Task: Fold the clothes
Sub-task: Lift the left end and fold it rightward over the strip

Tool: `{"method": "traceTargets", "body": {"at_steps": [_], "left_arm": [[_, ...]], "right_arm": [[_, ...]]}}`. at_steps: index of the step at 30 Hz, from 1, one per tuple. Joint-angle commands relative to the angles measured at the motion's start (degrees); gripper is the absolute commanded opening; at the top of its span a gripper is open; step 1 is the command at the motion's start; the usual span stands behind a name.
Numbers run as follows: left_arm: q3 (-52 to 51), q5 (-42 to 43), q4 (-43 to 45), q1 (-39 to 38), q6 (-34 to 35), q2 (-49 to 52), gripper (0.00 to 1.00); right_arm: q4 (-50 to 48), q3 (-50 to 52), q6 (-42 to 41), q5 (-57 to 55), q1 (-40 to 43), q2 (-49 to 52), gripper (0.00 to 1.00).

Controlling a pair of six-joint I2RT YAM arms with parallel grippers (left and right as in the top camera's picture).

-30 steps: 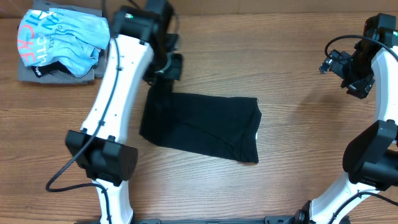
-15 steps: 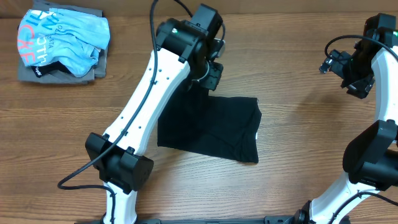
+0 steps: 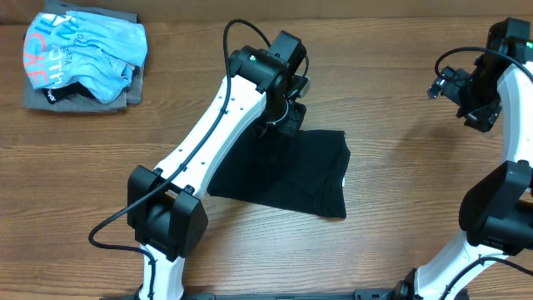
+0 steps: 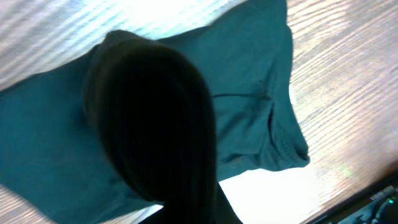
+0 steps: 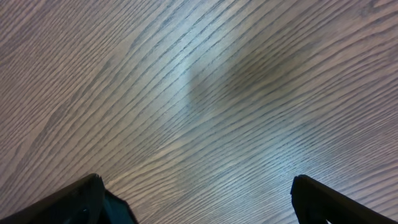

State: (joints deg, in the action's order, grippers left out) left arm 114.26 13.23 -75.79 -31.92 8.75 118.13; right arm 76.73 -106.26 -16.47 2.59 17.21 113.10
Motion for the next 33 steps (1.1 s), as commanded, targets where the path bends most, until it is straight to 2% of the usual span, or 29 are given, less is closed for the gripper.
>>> {"method": "traceTargets", "body": {"at_steps": [1,9,13,15,20,23,25,26,29,33], "left_arm": [[-2.32,5.81,2.27,-1.11,-1.95,-1.11,0.04],[-3.65,6.34,6.38,-3.98,-1.95,-1.11,0.05],[-3.65,5.81,7.28,-5.95,-1.95,-1.01,0.19],[-3.67,5.29,7.61,-6.78,-1.95,-0.76,0.2],[-3.85,4.22,8.04,-7.61,-1.92,0.44,0.2],[-3.91,4.68,8.2,-7.65,-1.9,1.77,0.14],[-3.91,4.85,8.37,-7.65,-1.9,2.8,0.13],[-3.91,4.76,8.37,-7.65,-1.95,3.37,0.15],[-3.91,4.76,8.39,-7.45,-1.95,3.69,0.3],[-2.93,4.2,7.8,-6.03,-2.32,3.65,0.36]], "right_arm": [[-0.2,0.22,0.15,0.07,0.0,-0.04,1.0],[-0.2,0.22,0.15,0.07,0.0,-0.04,1.0],[-0.2,0.22,0.15,0.07,0.0,-0.04,1.0],[-0.2,0.22,0.15,0.07,0.0,-0.02,1.0],[-0.2,0.22,0.15,0.07,0.0,-0.04,1.0],[-0.2,0.22,0.15,0.07,0.0,-0.04,1.0],[-0.2,0.22,0.15,0.07,0.0,-0.04,1.0],[-0.2,0.22,0.15,0.07,0.0,-0.02,1.0],[-0.2,0.22,0.15,0.07,0.0,-0.04,1.0],[-0.2,0.22,0.15,0.07,0.0,-0.04,1.0]]}}
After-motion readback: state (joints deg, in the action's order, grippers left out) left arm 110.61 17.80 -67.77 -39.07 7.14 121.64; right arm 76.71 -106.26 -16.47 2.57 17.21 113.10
